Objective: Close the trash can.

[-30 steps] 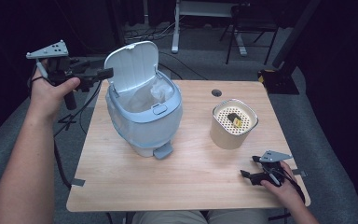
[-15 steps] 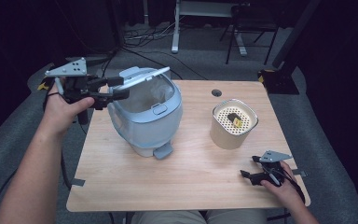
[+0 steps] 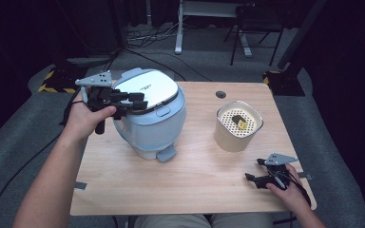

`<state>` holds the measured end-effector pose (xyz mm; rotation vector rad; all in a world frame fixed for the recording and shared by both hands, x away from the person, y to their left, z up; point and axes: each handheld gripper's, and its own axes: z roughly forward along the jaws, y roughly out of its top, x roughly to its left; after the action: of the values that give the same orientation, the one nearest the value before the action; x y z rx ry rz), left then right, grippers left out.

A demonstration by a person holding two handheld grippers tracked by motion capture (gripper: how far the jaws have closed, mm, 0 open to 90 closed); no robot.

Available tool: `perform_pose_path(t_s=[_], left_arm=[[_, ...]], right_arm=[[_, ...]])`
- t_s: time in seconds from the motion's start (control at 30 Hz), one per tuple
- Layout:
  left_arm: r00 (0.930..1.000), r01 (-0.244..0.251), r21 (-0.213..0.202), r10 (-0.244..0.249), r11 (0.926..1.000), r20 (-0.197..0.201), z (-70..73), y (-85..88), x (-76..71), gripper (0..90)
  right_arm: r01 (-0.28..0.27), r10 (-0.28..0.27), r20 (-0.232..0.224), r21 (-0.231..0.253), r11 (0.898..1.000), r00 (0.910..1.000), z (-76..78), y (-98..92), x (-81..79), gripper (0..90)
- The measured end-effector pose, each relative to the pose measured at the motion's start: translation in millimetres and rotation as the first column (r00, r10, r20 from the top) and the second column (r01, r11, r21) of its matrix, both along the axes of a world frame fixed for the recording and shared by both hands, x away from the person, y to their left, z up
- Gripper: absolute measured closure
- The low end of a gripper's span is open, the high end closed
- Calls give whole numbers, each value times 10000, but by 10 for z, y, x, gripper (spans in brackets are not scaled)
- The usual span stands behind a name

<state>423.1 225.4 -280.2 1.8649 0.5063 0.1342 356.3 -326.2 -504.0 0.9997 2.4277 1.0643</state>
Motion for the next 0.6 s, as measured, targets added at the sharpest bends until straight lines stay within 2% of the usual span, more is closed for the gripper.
perform_pose_path(t_s=[0.17,0.27,0.47,0.5,0.6], left_arm=[[10000,-9,295,7,9996,76,-57,-96,55,650],[9998,-32,315,25,9995,215,-70,-119,74,658],[9978,-439,615,407,9971,524,-64,-156,61,688],[9963,-573,684,526,9960,685,-67,-165,50,695],[9950,-720,856,656,9937,753,-55,-181,35,706]], right_arm=[[-17,17,5,-5,10000,10000,0,1,-1,160],[-35,35,4,-8,10000,10000,0,1,-1,160],[-65,65,2,-12,10000,10000,0,2,-1,160],[-68,68,4,-14,10000,10000,0,2,-1,160],[-75,75,-2,-13,10000,10000,0,2,-2,160]])
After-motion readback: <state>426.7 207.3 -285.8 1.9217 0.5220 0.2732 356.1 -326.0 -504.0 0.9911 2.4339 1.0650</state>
